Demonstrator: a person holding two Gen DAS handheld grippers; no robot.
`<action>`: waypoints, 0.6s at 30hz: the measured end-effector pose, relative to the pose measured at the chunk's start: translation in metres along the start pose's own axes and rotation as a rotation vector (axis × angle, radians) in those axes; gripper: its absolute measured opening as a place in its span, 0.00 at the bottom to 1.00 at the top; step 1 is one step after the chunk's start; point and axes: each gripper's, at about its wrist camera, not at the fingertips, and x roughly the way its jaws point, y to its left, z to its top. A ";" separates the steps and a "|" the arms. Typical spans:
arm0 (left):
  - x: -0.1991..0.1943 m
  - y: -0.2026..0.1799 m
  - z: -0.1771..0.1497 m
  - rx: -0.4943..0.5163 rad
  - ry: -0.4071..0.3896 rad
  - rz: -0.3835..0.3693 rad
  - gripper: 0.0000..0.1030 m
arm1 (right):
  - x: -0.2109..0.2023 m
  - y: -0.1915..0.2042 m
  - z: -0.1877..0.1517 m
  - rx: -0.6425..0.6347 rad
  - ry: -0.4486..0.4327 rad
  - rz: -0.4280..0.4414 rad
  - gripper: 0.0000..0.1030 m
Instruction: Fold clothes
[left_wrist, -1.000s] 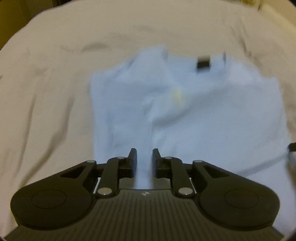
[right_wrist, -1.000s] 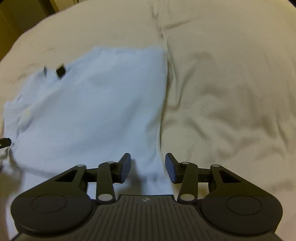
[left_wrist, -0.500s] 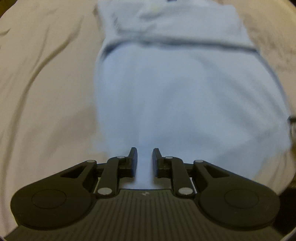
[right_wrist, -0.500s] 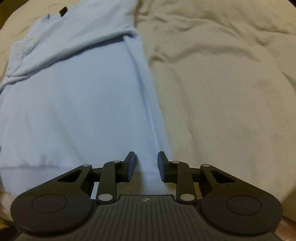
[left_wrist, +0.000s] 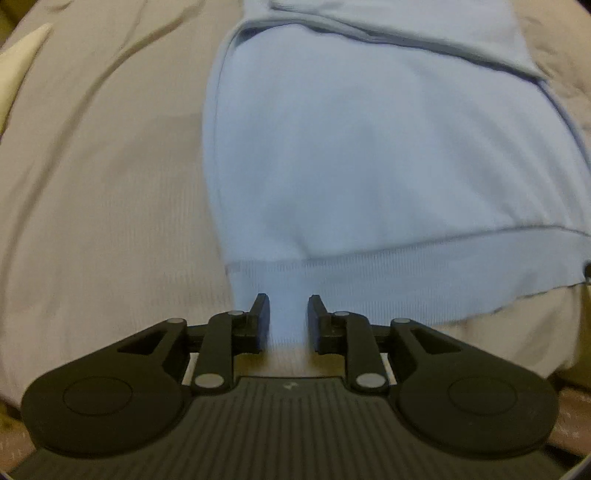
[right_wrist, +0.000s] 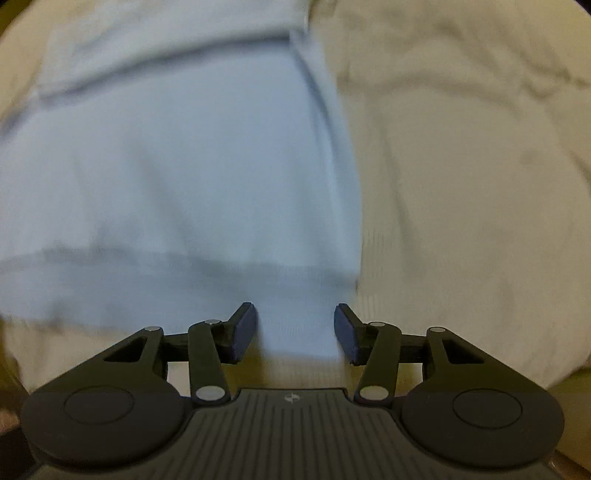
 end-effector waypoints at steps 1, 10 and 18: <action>-0.004 -0.005 -0.005 -0.013 0.004 0.019 0.20 | 0.000 -0.001 -0.007 -0.010 0.008 -0.001 0.55; -0.112 -0.084 -0.046 -0.049 -0.146 0.031 0.34 | -0.110 -0.037 -0.058 -0.011 -0.216 0.152 0.67; -0.202 -0.135 -0.089 -0.044 -0.265 0.049 0.43 | -0.177 -0.050 -0.084 -0.067 -0.318 0.167 0.86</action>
